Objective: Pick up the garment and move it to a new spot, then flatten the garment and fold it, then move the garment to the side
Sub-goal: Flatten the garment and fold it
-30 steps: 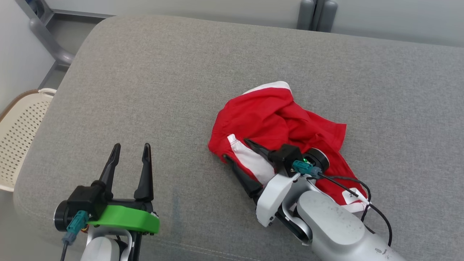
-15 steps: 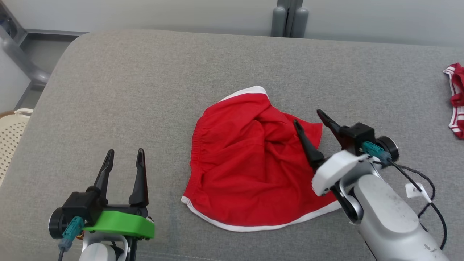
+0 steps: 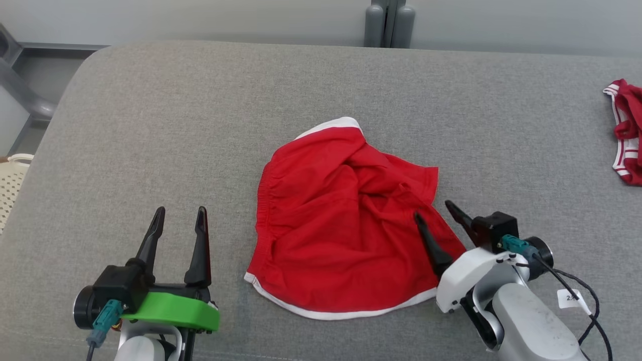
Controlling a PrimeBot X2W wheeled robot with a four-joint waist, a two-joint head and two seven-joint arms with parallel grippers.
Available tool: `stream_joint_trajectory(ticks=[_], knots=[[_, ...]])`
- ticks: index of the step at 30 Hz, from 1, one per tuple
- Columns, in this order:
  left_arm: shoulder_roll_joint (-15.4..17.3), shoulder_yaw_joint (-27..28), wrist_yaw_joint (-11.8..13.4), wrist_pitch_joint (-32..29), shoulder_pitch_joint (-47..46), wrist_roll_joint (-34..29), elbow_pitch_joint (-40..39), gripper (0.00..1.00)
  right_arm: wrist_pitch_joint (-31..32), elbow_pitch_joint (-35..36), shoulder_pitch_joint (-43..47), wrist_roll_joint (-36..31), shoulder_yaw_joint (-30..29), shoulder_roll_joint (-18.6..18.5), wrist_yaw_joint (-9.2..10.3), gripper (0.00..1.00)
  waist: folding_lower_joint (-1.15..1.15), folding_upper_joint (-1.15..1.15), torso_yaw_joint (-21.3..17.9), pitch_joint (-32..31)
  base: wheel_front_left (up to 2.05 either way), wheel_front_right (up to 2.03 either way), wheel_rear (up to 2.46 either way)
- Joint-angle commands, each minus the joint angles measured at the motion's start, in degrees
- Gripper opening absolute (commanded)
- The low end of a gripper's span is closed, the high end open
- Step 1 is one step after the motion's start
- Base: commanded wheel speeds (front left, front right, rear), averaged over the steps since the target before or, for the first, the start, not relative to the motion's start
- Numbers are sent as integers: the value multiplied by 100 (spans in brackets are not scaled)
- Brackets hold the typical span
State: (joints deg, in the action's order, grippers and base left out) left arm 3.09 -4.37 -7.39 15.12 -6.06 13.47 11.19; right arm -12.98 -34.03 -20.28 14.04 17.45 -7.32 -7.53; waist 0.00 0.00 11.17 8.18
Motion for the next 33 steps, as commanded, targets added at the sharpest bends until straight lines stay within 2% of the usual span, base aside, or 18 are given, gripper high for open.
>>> stream_joint_trajectory(ticks=[1, 4, 5, 6, 7, 8, 22, 23, 24, 33], knots=[[20, -18, -17, 0, -75, -7, -5, 100, 57, -80, -65, 45, 45, 22, 10, 100, 0, 0, 46, 45, 0, 0, 0], [19, -42, -17, 0, -104, 18, 18, 100, 224, -418, -194, 38, 145, 17, 10, 100, 0, 0, 93, 83, 0, 0, 0], [18, -51, -17, 0, -106, 25, 24, 100, 254, -526, -250, 57, 153, 18, 10, 84, 0, 0, 106, 90, 0, 0, 0], [17, -56, -17, 0, -110, 31, 31, 100, 295, -678, -310, 90, 155, 16, 10, 40, 0, 0, 118, 99, 0, 0, 0], [16, -62, -17, 0, -117, 37, 34, 100, 319, -803, -365, 108, 152, 0, 10, 18, 0, 0, 127, 105, 0, 0, 0], [14, -69, -17, 0, -126, 43, 41, 100, 322, -947, -442, 120, 134, -21, 10, 0, 0, 0, 136, 110, 0, 0, 0], [-4, -28, -17, 0, -38, 55, 65, 100, -54, -1839, -780, 267, -822, -418, 11, 0, 0, 0, -32, -24, 0, 0, 0], [-5, -20, -17, 0, -26, 54, 63, 100, -82, -1844, -783, 254, -857, -418, 11, 41, 0, 0, -57, -38, 0, 0, 0], [-6, -19, -17, 0, -16, 53, 63, 100, -98, -1831, -786, 248, -876, -406, 11, 100, 0, 0, -79, -54, 0, 0, 0], [17, 83, -17, 0, 136, -12, 67, 100, -219, -1077, -445, 134, -974, -526, 10, 100, 0, 0, -352, -308, 0, 0, 0]])
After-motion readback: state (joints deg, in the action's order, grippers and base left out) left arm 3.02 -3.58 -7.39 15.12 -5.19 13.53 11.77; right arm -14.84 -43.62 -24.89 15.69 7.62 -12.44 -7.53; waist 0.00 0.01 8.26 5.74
